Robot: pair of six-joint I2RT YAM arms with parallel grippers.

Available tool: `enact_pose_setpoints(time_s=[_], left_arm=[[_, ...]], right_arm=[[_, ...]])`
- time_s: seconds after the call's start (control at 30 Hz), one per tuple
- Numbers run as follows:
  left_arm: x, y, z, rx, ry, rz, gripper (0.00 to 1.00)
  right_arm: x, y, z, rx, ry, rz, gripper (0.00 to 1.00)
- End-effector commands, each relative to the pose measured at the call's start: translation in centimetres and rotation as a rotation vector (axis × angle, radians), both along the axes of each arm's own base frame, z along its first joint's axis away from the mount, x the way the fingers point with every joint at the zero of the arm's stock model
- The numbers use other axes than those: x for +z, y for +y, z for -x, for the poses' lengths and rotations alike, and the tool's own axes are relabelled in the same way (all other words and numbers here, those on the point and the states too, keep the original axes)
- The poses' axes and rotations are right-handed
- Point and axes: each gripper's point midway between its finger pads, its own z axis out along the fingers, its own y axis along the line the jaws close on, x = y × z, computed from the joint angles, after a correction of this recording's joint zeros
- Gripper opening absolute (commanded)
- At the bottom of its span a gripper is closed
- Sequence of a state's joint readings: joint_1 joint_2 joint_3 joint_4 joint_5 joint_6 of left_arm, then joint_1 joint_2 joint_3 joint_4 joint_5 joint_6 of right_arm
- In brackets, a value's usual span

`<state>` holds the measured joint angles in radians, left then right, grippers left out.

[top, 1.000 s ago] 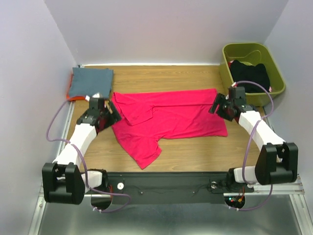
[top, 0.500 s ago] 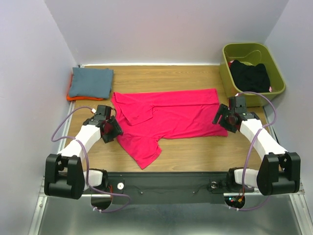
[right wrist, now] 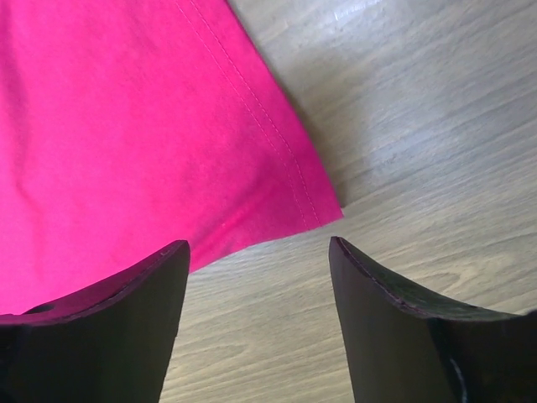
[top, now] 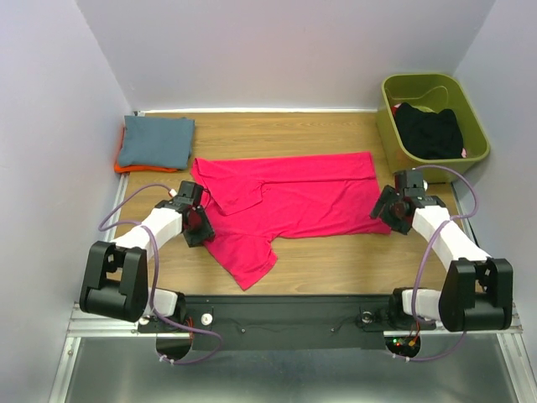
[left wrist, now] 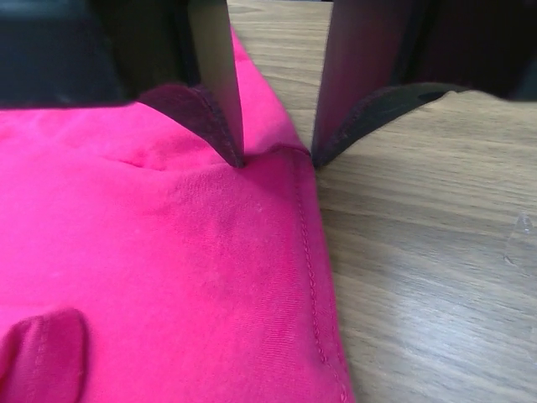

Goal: Fold and stack the t-shirts
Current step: Fold the tshirt

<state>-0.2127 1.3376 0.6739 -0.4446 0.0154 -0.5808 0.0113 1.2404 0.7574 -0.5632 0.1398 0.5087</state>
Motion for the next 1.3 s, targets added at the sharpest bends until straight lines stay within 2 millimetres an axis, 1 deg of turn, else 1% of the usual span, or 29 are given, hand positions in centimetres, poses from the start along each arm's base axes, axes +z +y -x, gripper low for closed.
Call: enact_pose_setpoints(time_s=[0.0,0.1,0.13,0.17,0.23,0.3,0.33,0.53,0.67,0.73,0.83,0.97,1.03,1.27], left_arm=[[-0.2,0.5,-0.1,-0.006,0.002,-0.052,0.43],[-0.4,0.3,-0.1,-0.011,0.007,-0.051,0.33],[-0.5,0.3,0.0,-0.016,0.008,-0.051,0.26],[-0.5,0.3,-0.1,-0.017,0.01,-0.053,0.24],[-0.7,0.4,0.0,-0.02,0.017,-0.057,0.13],[-0.7,0.3,0.0,-0.023,0.019,-0.053,0.12],[-0.7,0.3,0.0,-0.025,0.02,-0.052,0.08],[-0.6,0.2,0.0,-0.033,0.015,-0.046,0.07],[-0.5,0.2,-0.2,-0.032,0.01,-0.048,0.06],[-0.5,0.4,-0.2,-0.026,0.006,-0.059,0.04],[-0.4,0.4,-0.3,-0.023,0.003,-0.062,0.03],[-0.5,0.5,-0.2,-0.025,0.009,-0.066,0.03],[-0.5,0.6,-0.2,-0.022,0.01,-0.068,0.0],[-0.6,0.6,-0.2,-0.02,0.015,-0.072,0.0]], right_arm=[[0.0,-1.1,-0.2,-0.065,-0.006,0.008,0.72],[-0.6,-1.5,0.2,-0.084,0.011,0.024,0.71],[-0.7,-1.7,0.2,-0.09,0.014,0.027,0.71],[-1.0,-1.9,0.4,-0.099,0.022,0.031,0.7],[-1.5,-2.3,0.6,-0.114,0.039,0.04,0.68],[-1.8,-2.2,0.8,-0.117,0.048,0.033,0.68],[-2.0,-2.2,1.0,-0.117,0.055,0.031,0.68],[-3.6,-1.6,1.1,-0.131,0.078,-0.012,0.67],[-4.2,-1.6,0.8,-0.15,0.077,-0.018,0.64],[-4.4,-1.8,0.6,-0.156,0.072,-0.013,0.63],[-4.5,-2.3,0.4,-0.171,0.065,0.003,0.6],[-4.4,-2.6,0.3,-0.186,0.053,0.01,0.59],[-4.3,-2.8,0.2,-0.193,0.042,0.013,0.58],[-4.2,-3.0,-0.1,-0.215,0.02,0.002,0.56]])
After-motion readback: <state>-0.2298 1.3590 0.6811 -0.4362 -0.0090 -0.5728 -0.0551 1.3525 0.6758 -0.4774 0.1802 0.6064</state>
